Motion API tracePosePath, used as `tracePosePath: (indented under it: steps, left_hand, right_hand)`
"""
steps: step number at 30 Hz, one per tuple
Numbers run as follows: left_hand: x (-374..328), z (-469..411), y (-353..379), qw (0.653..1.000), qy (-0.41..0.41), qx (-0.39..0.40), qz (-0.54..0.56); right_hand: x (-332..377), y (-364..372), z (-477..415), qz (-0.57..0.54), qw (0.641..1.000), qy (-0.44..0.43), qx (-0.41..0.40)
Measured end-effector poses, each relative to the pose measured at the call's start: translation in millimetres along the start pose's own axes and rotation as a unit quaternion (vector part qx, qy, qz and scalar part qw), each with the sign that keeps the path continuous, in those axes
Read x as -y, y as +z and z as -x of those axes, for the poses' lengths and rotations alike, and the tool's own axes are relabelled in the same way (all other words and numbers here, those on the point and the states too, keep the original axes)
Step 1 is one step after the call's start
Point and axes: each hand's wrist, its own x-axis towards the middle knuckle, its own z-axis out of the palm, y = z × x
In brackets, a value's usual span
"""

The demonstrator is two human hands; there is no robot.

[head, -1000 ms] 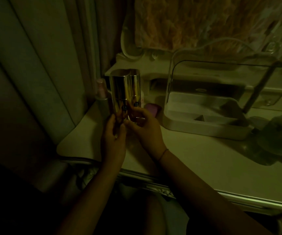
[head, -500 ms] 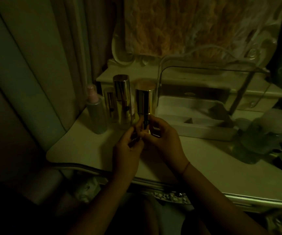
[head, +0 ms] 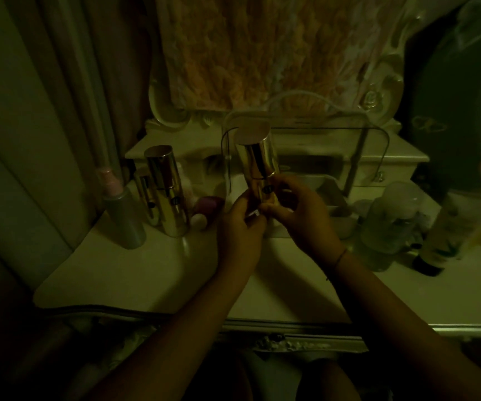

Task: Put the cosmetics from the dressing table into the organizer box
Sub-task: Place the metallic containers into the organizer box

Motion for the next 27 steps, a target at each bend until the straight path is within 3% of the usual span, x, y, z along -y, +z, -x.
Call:
tracePosePath:
  steps: [10,18,27]
  left_hand:
    - [4.0,-32.6,30.8,0.996,-0.036,0.023,-0.08]
    - [7.4,-54.1,35.9,0.995,-0.092,0.045,-0.003]
    - [11.7,-70.4,34.3,0.993,-0.104,0.06,-0.013]
  right_hand:
    - [-33.0,-17.7,-30.8,0.084,0.996,-0.024,-0.024]
    - [-55.1,-16.9,-56.3,0.111,0.994,-0.009,-0.018]
    - [-68.1,-5.5,-71.7,0.062,0.997,0.03,-0.014]
